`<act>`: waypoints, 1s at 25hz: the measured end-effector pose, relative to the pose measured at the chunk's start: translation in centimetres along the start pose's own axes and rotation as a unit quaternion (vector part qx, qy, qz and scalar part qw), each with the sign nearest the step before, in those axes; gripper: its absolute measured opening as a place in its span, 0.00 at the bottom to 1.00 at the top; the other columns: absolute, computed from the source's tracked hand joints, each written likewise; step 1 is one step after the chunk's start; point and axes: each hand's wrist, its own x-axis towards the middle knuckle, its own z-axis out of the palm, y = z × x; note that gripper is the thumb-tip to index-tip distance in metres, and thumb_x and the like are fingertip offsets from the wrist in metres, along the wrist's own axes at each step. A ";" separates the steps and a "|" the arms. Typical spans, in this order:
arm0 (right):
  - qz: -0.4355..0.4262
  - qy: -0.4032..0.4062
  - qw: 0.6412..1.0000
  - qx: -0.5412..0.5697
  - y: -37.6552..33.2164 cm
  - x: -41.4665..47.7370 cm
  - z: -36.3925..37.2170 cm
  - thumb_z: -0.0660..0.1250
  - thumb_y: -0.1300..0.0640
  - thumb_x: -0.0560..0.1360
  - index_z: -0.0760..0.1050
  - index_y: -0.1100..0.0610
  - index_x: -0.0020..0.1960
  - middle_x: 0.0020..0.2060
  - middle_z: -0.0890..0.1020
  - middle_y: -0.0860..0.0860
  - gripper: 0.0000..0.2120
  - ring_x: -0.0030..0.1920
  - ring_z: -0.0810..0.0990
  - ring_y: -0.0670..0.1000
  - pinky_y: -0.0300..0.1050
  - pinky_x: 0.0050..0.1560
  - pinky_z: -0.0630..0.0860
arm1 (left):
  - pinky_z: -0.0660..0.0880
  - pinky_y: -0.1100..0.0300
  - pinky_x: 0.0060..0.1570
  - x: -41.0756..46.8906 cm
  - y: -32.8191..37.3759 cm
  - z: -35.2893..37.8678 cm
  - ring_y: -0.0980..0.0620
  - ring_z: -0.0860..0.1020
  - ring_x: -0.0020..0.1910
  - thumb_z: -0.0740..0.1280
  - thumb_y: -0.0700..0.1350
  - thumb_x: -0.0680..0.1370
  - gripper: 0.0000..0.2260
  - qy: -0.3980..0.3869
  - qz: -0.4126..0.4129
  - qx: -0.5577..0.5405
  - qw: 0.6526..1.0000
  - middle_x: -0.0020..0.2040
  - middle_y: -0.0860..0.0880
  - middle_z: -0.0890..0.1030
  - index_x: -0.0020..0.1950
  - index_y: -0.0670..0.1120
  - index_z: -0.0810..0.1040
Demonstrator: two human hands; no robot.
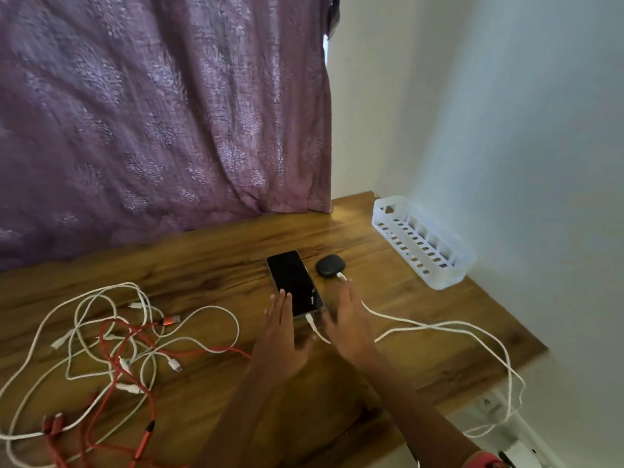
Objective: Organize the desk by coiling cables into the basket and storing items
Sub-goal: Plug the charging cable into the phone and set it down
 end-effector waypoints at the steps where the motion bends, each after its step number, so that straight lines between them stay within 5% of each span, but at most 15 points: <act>1: -0.006 -0.023 1.000 0.001 0.0 0.7 0.4 0.60 0.56 0.78 0.57 0.60 0.73 0.72 0.62 0.56 0.26 0.73 0.59 0.53 0.44 0.71 0.57 | 0.43 0.59 0.72 0.4 -0.2 0.2 0.56 0.38 0.73 0.64 0.54 0.76 0.39 0.000 -0.028 -0.018 0.999 0.77 0.50 0.41 0.76 0.46 0.41; 5: -0.043 -0.049 0.998 -0.022 0.2 3.9 1.9 0.57 0.57 0.78 0.71 0.55 0.63 0.57 0.77 0.53 0.15 0.58 0.74 0.52 0.42 0.60 0.68 | 0.59 0.53 0.71 3.0 -1.1 0.5 0.49 0.58 0.74 0.66 0.51 0.75 0.35 0.035 -0.134 -0.112 0.984 0.76 0.49 0.57 0.76 0.49 0.50; 9: 0.013 -0.093 0.993 0.076 0.1 6.2 2.7 0.57 0.63 0.77 0.76 0.56 0.58 0.48 0.82 0.54 0.14 0.49 0.79 0.53 0.44 0.50 0.75 | 0.67 0.62 0.55 5.7 -0.1 -0.7 0.51 0.71 0.63 0.63 0.45 0.78 0.18 0.086 -0.215 -0.232 0.945 0.62 0.52 0.72 0.67 0.50 0.67; 11: 0.084 -0.134 0.976 0.149 0.2 7.0 3.0 0.56 0.63 0.76 0.77 0.53 0.55 0.46 0.82 0.52 0.15 0.46 0.80 0.50 0.49 0.49 0.79 | 0.69 0.64 0.45 6.8 0.6 -1.0 0.55 0.75 0.53 0.61 0.43 0.79 0.07 0.116 -0.291 -0.350 0.883 0.53 0.55 0.75 0.57 0.50 0.71; 14: 0.211 -0.159 0.932 0.250 -0.1 8.0 2.9 0.55 0.63 0.77 0.78 0.51 0.51 0.45 0.83 0.51 0.15 0.45 0.82 0.50 0.53 0.50 0.80 | 0.70 0.60 0.47 8.1 0.4 -1.2 0.52 0.76 0.52 0.58 0.42 0.80 0.12 0.127 -0.374 -0.489 0.778 0.56 0.48 0.78 0.62 0.43 0.73; 18: 0.336 -0.151 0.851 0.374 -0.6 9.2 2.8 0.55 0.64 0.78 0.74 0.60 0.63 0.57 0.79 0.56 0.16 0.56 0.78 0.55 0.55 0.60 0.75 | 0.70 0.57 0.51 8.6 0.4 -2.2 0.51 0.75 0.50 0.56 0.39 0.80 0.07 0.169 -0.387 -0.599 0.681 0.48 0.48 0.77 0.53 0.43 0.72; 22: 0.373 -0.191 0.774 0.474 -1.1 9.3 1.7 0.53 0.64 0.80 0.75 0.61 0.60 0.54 0.81 0.58 0.15 0.51 0.81 0.56 0.52 0.49 0.79 | 0.74 0.55 0.48 8.3 -0.5 -1.5 0.47 0.77 0.55 0.55 0.34 0.79 0.11 0.183 -0.393 -0.608 0.665 0.55 0.44 0.79 0.58 0.40 0.74; 25: 0.354 -0.196 0.758 0.511 -1.5 8.7 1.0 0.51 0.65 0.80 0.76 0.61 0.57 0.51 0.82 0.59 0.16 0.49 0.82 0.55 0.47 0.42 0.79 | 0.75 0.56 0.44 7.9 -0.7 -1.6 0.48 0.78 0.54 0.56 0.31 0.78 0.13 0.202 -0.383 -0.610 0.664 0.52 0.45 0.80 0.58 0.41 0.75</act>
